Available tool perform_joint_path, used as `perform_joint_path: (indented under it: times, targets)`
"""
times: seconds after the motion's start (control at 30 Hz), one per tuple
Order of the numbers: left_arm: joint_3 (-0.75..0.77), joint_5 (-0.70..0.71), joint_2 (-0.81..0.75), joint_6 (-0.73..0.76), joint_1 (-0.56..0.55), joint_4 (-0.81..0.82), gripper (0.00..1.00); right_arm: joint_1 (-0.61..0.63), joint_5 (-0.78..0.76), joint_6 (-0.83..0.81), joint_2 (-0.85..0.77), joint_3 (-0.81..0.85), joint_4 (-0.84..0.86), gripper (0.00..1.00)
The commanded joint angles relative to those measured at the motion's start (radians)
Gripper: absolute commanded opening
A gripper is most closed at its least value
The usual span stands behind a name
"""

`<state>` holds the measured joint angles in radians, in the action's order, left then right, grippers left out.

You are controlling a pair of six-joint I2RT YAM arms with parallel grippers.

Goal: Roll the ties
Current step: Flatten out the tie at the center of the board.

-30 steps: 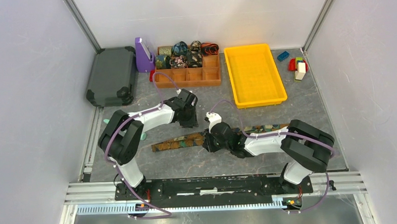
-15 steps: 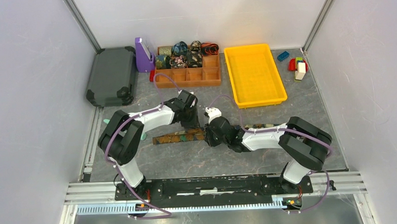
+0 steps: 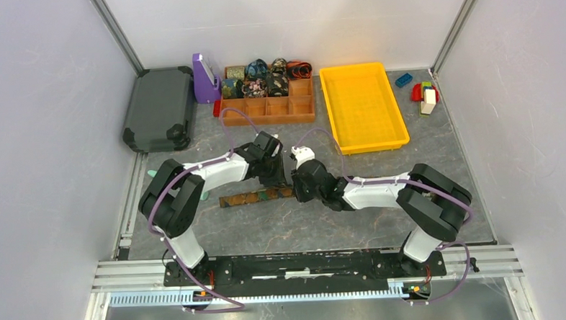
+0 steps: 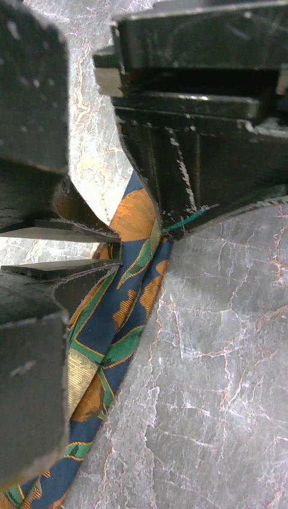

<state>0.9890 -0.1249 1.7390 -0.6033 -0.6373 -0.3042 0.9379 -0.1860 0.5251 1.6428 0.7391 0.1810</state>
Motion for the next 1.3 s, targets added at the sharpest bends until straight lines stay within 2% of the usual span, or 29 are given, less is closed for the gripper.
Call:
perform_joint_path:
  times: [0.0, 0.33, 0.47, 0.63, 0.8, 0.93, 1.1, 1.27]
  targets:
    - [-0.04, -0.012, -0.014, 0.036, -0.01, -0.067, 0.31, -0.01, -0.012, -0.032, 0.009, 0.044, -0.016, 0.22]
    - [-0.012, 0.045, -0.055, 0.024, -0.01, -0.105, 0.32, -0.011, 0.014, -0.064, 0.008, 0.051, -0.029, 0.22]
    - [0.02, 0.12, -0.12, 0.017, -0.011, -0.163, 0.5, -0.012, 0.043, -0.094, -0.019, 0.076, -0.044, 0.23]
    - [0.028, 0.23, -0.238, 0.004, -0.035, -0.248, 0.59, -0.011, 0.046, -0.129, -0.063, 0.151, -0.109, 0.24]
    - [-0.033, 0.311, -0.384, -0.053, -0.083, -0.324, 0.58, -0.01, 0.065, -0.122, -0.085, 0.163, -0.125, 0.24]
    - [-0.122, 0.326, -0.477, -0.119, -0.148, -0.325, 0.55, -0.011, 0.059, -0.114, -0.089, 0.136, -0.124, 0.25]
    - [-0.24, 0.334, -0.524, -0.167, -0.174, -0.241, 0.5, -0.03, 0.021, -0.143, -0.067, 0.133, -0.147, 0.25]
    - [-0.295, 0.413, -0.526, -0.182, -0.173, -0.181, 0.47, -0.071, 0.034, -0.148, -0.041, 0.101, -0.143, 0.25]
